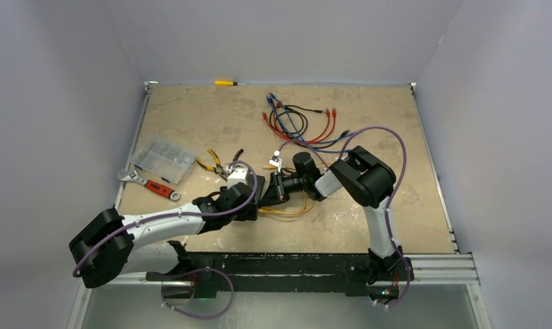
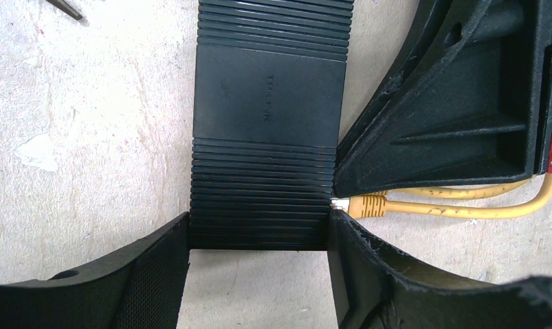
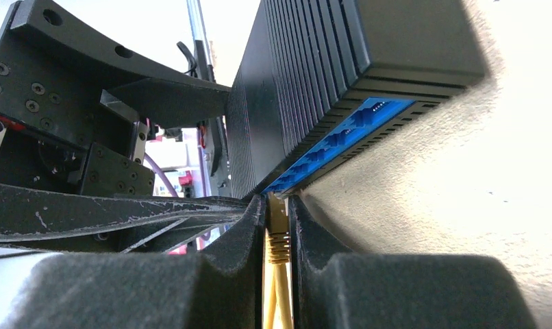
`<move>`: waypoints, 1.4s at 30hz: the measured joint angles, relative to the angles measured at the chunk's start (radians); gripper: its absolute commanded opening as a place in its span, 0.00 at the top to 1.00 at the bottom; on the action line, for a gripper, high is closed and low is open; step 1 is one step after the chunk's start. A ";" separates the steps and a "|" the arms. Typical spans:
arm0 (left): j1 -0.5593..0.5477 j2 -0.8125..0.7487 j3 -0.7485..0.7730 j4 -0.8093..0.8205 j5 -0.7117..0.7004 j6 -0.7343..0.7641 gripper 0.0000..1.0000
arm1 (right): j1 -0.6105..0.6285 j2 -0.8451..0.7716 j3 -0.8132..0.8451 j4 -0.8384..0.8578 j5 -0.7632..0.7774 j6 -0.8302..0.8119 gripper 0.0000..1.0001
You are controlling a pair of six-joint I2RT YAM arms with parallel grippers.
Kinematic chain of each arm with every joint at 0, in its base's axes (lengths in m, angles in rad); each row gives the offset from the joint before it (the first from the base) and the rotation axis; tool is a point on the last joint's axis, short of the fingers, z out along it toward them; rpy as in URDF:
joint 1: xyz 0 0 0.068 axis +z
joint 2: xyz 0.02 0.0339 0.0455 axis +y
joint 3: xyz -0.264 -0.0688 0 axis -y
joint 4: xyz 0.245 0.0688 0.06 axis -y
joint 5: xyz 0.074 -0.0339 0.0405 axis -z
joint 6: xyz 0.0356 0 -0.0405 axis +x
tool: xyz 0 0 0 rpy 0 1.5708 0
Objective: Pull the plug from the switch port
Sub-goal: Pull the connector from the switch port.
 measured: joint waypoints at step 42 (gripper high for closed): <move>-0.014 0.092 0.072 -0.060 -0.066 -0.097 1.00 | 0.015 -0.164 0.030 -0.360 0.183 -0.269 1.00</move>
